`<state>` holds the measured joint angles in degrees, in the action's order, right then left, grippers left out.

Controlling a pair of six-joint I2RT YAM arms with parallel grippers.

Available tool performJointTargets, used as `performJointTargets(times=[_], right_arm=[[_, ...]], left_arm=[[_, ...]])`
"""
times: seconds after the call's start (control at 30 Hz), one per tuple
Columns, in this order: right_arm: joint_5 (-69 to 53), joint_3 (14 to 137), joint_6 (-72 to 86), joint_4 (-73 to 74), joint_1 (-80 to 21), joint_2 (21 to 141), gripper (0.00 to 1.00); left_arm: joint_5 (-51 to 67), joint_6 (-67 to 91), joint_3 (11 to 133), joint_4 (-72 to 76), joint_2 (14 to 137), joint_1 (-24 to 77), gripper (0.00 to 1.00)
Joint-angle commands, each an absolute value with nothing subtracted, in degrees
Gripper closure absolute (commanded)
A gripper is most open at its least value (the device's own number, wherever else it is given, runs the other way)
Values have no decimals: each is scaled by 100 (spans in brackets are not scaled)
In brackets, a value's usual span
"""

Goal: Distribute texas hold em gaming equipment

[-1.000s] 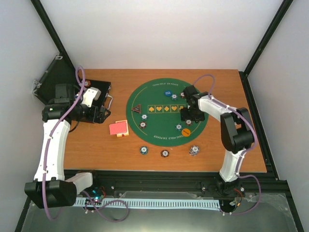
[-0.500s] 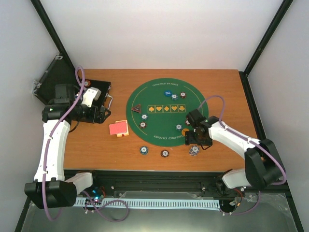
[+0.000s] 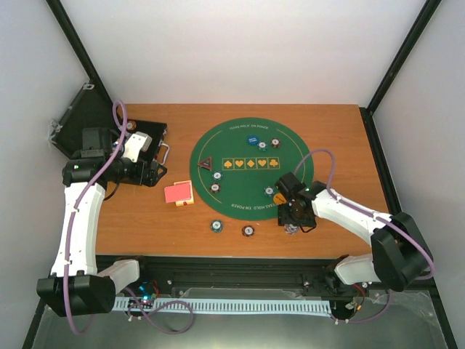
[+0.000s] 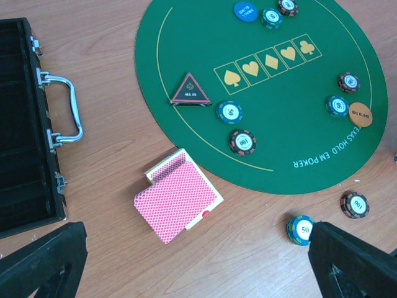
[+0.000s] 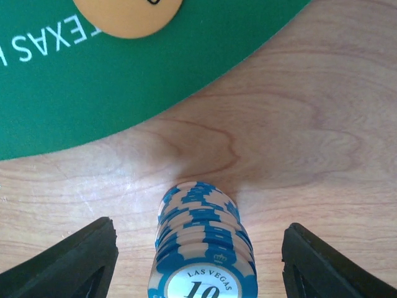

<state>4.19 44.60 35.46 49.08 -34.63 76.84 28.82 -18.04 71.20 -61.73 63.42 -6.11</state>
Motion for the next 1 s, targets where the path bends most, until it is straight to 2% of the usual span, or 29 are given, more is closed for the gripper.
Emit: performJointTargets(times=[0.0, 0.33, 0.73, 0.97], right_arm=[[520, 4395, 3731, 4828, -3583, 7707, 29], [544, 4341, 3735, 4797, -3612, 7659, 44], [626, 4367, 3753, 4852, -3630, 7756, 52], [663, 4376, 3787, 4889, -3630, 7728, 63]], left_arm=[[2980, -1797, 7229, -6151, 6314, -642, 0], [2939, -1804, 7190, -6109, 6329, -639, 0], [2936, -1819, 7233, -6112, 6337, -641, 0], [2893, -1848, 7194, -6106, 6322, -638, 0]])
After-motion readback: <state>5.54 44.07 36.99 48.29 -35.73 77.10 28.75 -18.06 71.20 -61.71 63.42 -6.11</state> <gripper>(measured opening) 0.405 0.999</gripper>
